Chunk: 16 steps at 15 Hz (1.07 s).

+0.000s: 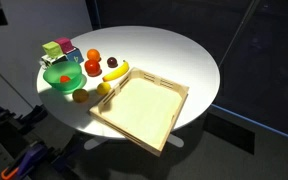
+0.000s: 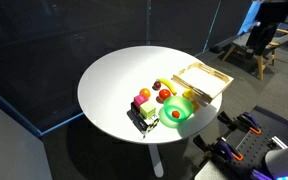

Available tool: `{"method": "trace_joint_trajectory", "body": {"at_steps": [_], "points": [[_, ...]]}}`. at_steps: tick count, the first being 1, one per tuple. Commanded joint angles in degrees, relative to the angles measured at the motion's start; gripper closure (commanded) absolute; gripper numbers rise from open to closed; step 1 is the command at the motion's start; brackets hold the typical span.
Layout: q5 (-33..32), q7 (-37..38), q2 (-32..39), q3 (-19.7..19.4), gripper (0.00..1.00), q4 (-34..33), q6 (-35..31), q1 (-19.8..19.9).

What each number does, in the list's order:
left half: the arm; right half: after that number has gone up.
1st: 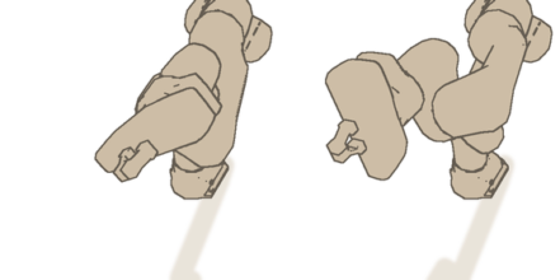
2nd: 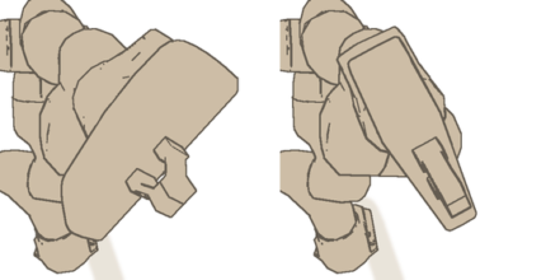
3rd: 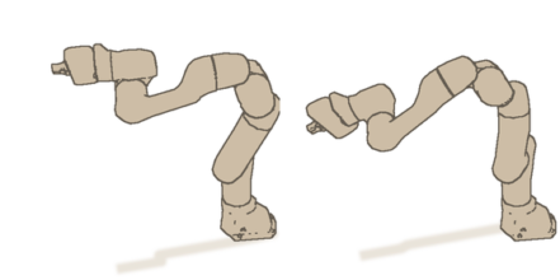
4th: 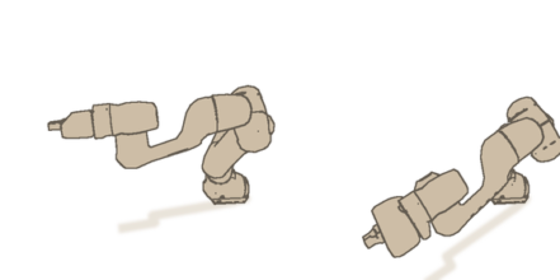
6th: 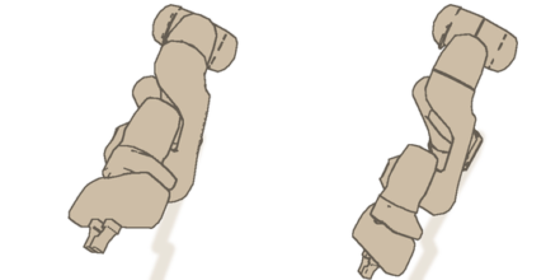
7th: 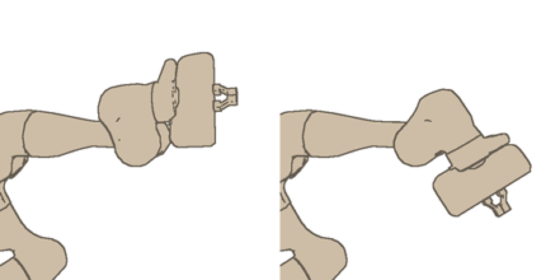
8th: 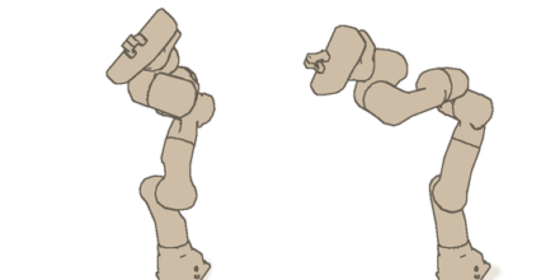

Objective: Put the smaller yellow plastic fruit in the bowl and then put the yellow block in the crate

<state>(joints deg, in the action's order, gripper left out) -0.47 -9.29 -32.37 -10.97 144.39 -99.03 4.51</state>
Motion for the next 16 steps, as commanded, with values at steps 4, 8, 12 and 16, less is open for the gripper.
{"method": "trace_joint_trajectory", "body": {"at_steps": [4,8,12,16], "points": [[0.3,-0.3,0.1,0.6,0.00,-0.1,0.1,0.7],[0.3,-0.3,0.1,0.6,0.00,-0.1,0.1,0.7],[0.1,-0.3,0.5,0.9,0.00,-0.5,-0.2,0.6],[-0.4,-0.1,3.1,2.1,0.00,-2.3,-2.5,0.1]]}}
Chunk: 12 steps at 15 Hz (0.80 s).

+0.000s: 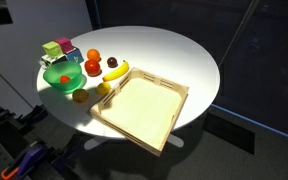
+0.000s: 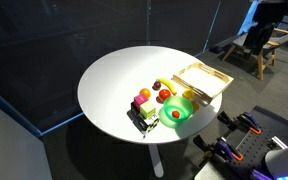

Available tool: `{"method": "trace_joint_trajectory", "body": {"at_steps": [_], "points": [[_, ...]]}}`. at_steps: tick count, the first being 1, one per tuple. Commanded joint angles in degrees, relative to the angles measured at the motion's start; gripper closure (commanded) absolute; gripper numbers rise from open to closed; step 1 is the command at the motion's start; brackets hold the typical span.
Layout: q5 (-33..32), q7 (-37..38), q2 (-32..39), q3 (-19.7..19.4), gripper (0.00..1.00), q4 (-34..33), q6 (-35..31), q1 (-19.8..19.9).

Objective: Put the smaller yellow plastic fruit in the bowl and then put the yellow block in the crate

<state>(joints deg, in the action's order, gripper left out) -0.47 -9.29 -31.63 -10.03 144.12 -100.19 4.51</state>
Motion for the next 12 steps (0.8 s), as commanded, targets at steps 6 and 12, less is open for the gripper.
{"method": "trace_joint_trajectory", "body": {"at_steps": [6,12], "points": [[-0.6,-0.2,8.6,2.8,0.00,-5.0,-7.9,-0.5],[-2.2,0.6,17.9,4.7,0.00,-9.1,-15.2,-0.6]]}}
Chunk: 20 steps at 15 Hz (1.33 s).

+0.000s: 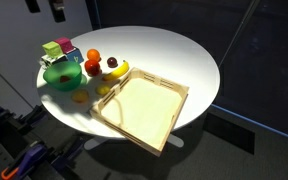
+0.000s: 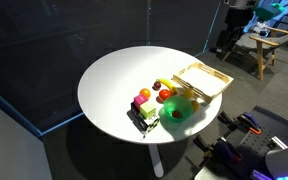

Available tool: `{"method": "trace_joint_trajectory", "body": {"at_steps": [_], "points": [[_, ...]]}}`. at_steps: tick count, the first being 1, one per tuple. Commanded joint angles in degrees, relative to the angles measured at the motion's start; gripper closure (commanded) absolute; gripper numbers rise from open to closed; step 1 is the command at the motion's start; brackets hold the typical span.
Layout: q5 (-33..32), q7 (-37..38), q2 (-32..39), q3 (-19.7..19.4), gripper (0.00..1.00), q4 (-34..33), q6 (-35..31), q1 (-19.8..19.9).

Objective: Put the smaller yellow plastic fruit in the bowl and then put the yellow block in the crate

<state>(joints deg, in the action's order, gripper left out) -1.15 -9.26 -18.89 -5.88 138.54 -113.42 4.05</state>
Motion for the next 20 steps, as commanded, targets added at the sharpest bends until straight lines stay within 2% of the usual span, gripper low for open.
{"method": "trace_joint_trajectory", "body": {"at_steps": [1,6,13,20], "points": [[-1.7,0.9,6.7,0.7,0.00,-4.2,-2.7,-0.1],[-2.4,4.5,13.7,1.0,0.00,-6.7,-5.9,0.3],[-3.8,13.3,18.5,0.8,0.00,-5.2,-11.1,0.6],[-2.5,13.0,20.2,0.8,0.00,-4.6,-14.7,0.4]]}}
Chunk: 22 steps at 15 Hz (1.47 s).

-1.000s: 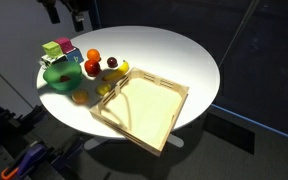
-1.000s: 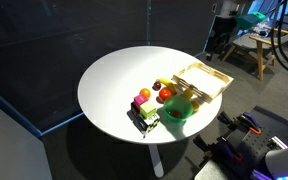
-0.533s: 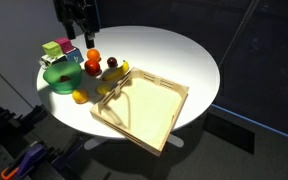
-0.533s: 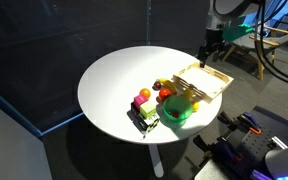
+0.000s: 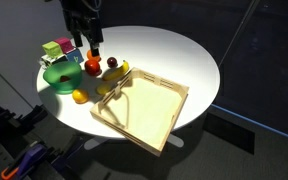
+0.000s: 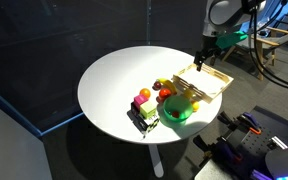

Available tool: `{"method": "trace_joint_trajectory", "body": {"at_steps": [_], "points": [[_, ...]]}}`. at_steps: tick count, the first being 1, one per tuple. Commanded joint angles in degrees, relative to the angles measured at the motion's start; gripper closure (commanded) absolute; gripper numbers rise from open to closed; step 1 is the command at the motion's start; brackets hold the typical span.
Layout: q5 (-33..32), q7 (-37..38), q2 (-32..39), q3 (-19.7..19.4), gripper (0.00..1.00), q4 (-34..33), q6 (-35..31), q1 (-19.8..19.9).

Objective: Put the smaller yellow plastic fruit in the bowl and then put the yellow block in the crate

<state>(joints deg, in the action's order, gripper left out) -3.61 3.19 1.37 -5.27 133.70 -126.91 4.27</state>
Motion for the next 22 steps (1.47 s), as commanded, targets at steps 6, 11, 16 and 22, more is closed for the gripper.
{"method": "trace_joint_trajectory", "body": {"at_steps": [6,11,16,22], "points": [[0.0,0.0,0.4,0.2,0.00,-0.1,-0.1,0.1],[0.4,-0.4,1.0,0.1,0.00,0.8,-2.4,0.2],[1.3,-1.1,3.5,0.2,0.00,3.1,-10.4,0.2],[4.5,-2.6,8.1,1.2,0.00,4.1,-18.2,0.0]]}}
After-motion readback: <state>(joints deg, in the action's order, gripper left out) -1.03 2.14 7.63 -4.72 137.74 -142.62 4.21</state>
